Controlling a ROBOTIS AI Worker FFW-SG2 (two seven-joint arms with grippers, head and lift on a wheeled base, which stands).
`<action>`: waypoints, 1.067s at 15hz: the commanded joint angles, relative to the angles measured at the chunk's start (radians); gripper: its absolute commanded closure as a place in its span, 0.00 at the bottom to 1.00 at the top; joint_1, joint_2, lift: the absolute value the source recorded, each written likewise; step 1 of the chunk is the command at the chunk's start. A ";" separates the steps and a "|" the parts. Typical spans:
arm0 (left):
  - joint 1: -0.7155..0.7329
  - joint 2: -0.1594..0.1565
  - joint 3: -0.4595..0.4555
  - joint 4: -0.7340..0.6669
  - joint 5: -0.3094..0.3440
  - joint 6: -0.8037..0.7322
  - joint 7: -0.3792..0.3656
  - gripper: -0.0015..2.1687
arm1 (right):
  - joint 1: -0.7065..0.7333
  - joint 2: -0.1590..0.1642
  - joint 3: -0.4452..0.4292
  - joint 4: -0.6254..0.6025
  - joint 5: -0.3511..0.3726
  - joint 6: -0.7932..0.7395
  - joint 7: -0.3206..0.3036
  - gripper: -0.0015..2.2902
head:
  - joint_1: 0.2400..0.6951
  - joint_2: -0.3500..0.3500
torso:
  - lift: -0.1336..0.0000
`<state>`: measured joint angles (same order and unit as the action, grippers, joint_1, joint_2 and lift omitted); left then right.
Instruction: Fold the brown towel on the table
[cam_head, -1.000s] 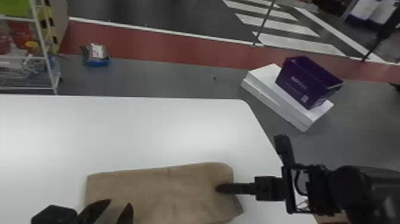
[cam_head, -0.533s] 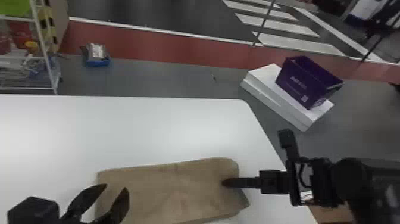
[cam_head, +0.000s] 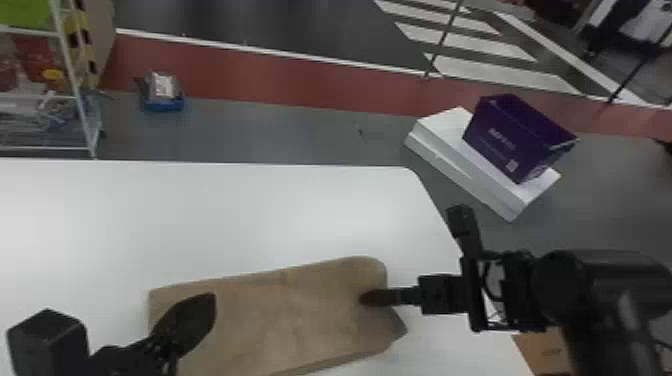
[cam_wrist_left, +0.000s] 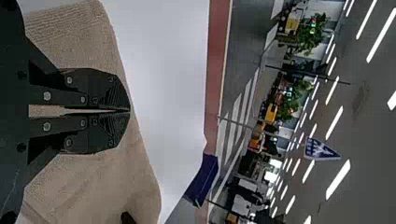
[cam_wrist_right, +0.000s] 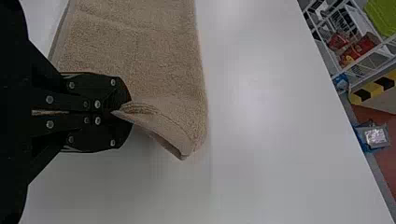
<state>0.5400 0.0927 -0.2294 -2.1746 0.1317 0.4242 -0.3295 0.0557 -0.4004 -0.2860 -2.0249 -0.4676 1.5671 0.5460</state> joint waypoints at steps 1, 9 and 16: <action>-0.029 0.002 0.007 0.027 -0.023 0.023 -0.005 0.91 | -0.014 0.000 0.021 0.000 0.015 0.005 0.000 0.62 | 1.00 0.00 | 0.07; -0.129 0.002 0.025 0.145 -0.064 0.072 -0.028 0.91 | -0.043 -0.009 0.050 -0.005 0.027 0.005 0.003 0.62 | 1.00 0.05 | 0.07; -0.091 0.002 0.033 0.110 -0.101 0.124 -0.013 0.91 | -0.211 0.011 0.148 0.009 0.101 0.005 0.003 0.62 | 1.00 0.11 | 0.07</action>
<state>0.4348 0.0951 -0.1988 -2.0495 0.0326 0.5410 -0.3427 -0.1069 -0.4016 -0.1702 -2.0266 -0.3928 1.5671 0.5477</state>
